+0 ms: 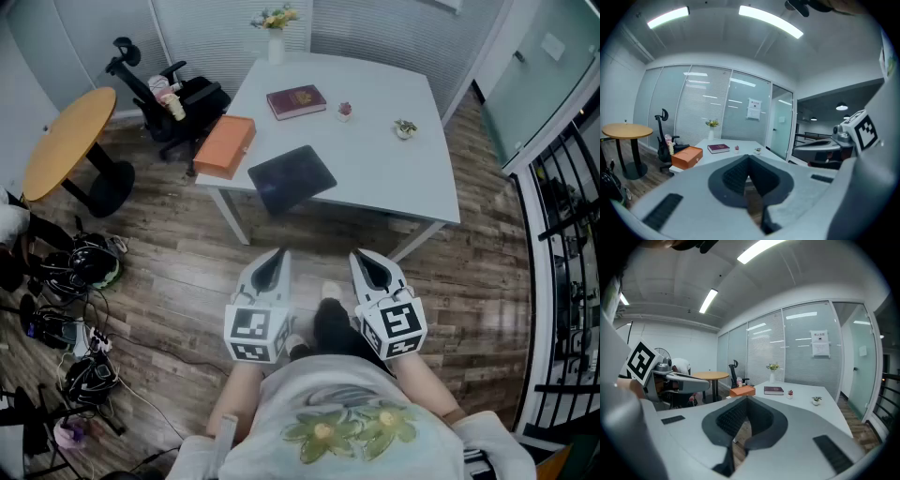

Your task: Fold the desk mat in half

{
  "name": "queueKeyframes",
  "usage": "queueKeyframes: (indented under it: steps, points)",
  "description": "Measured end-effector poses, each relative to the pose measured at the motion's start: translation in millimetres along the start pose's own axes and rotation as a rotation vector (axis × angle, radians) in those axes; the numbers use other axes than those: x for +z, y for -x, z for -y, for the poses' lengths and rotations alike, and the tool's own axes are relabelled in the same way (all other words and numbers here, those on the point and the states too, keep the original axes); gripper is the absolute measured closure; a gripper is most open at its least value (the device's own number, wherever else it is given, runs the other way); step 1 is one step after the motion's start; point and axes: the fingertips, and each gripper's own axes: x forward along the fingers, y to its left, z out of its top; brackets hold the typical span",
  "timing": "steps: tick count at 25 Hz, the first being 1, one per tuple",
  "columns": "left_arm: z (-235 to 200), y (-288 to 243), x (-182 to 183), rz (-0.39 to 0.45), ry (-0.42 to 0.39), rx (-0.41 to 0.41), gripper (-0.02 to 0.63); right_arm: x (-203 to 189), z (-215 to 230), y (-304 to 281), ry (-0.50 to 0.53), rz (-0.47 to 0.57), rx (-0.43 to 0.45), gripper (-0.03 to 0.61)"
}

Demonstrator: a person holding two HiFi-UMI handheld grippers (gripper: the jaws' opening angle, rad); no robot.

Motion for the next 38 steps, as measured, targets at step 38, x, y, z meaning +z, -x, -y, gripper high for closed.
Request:
queueKeyframes:
  steps: [38]
  points:
    - [-49.4, -125.5, 7.6, -0.125, -0.277, -0.043, 0.354, 8.7, 63.4, -128.2, 0.084, -0.088, 0.124, 0.388]
